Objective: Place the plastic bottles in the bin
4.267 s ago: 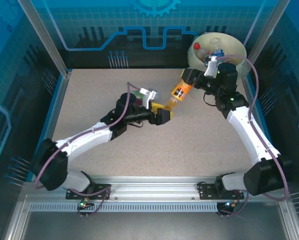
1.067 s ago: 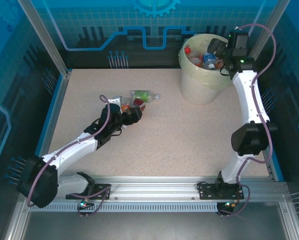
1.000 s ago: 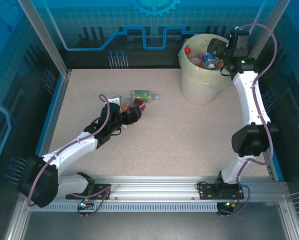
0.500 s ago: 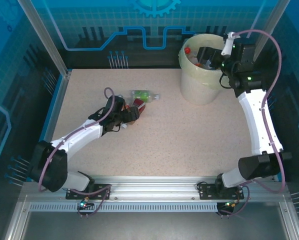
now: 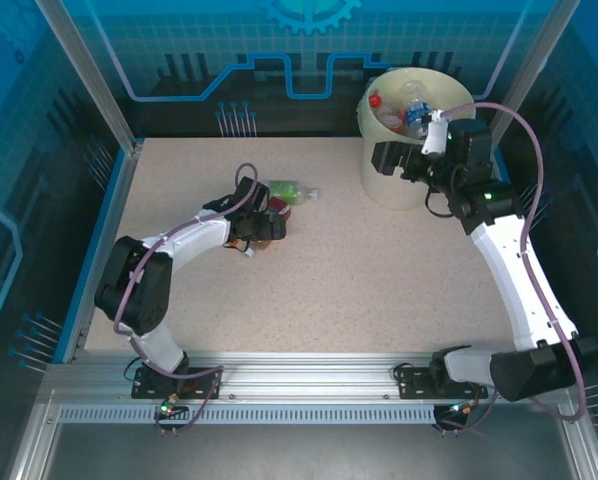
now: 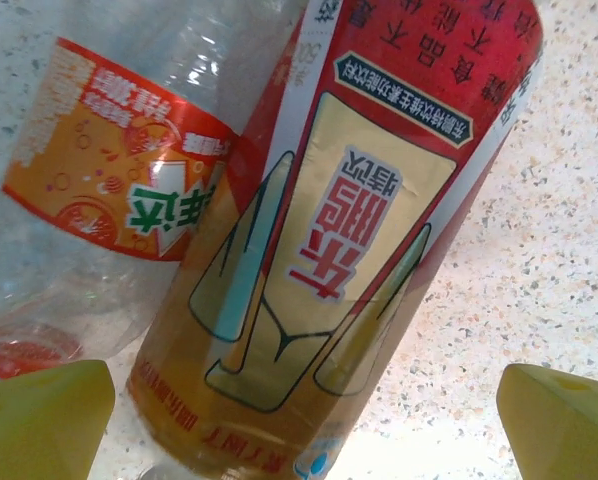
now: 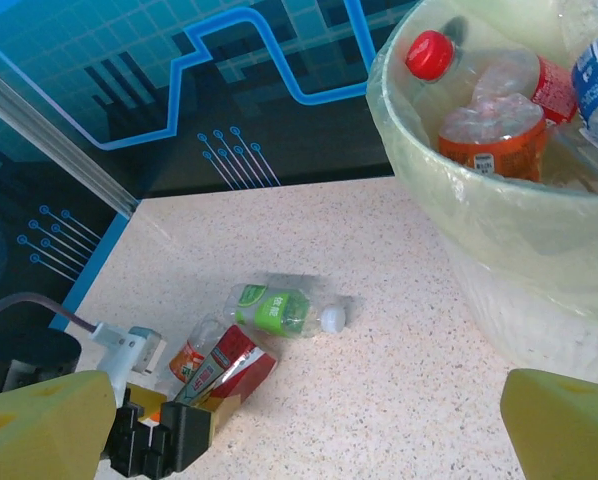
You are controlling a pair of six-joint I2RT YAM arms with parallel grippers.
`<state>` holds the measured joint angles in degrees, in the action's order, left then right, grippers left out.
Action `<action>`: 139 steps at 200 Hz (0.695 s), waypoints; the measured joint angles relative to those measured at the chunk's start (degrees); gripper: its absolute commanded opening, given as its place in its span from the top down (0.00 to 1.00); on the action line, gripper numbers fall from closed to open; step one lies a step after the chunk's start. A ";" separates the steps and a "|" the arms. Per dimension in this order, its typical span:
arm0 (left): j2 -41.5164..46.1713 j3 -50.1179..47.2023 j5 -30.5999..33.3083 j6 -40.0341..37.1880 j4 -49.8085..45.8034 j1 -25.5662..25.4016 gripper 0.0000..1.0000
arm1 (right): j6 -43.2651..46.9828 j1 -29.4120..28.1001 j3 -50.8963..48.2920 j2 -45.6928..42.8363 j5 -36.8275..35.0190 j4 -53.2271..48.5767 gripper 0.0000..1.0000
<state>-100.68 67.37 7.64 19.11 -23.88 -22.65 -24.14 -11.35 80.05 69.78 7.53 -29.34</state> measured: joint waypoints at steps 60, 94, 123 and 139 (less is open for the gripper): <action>-2.58 2.23 -0.85 -5.16 -1.73 -1.36 0.13 | -0.28 0.00 -0.52 -1.16 -0.24 0.00 0.00; -6.34 3.65 1.09 -6.25 -2.51 -3.06 0.12 | -0.46 0.00 -0.52 -1.16 -0.22 0.00 0.00; -8.39 4.37 2.58 -6.64 -2.40 -3.61 0.12 | -0.46 0.00 -0.52 -1.16 -0.17 -0.22 0.00; -9.03 5.01 3.28 -6.45 -2.40 -3.69 0.15 | -0.46 0.00 -0.61 -1.18 -0.20 -0.24 0.00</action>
<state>-109.71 72.38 10.92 12.67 -26.28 -26.35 -24.60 -11.35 79.44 68.60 7.33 -29.58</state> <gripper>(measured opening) 0.868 0.999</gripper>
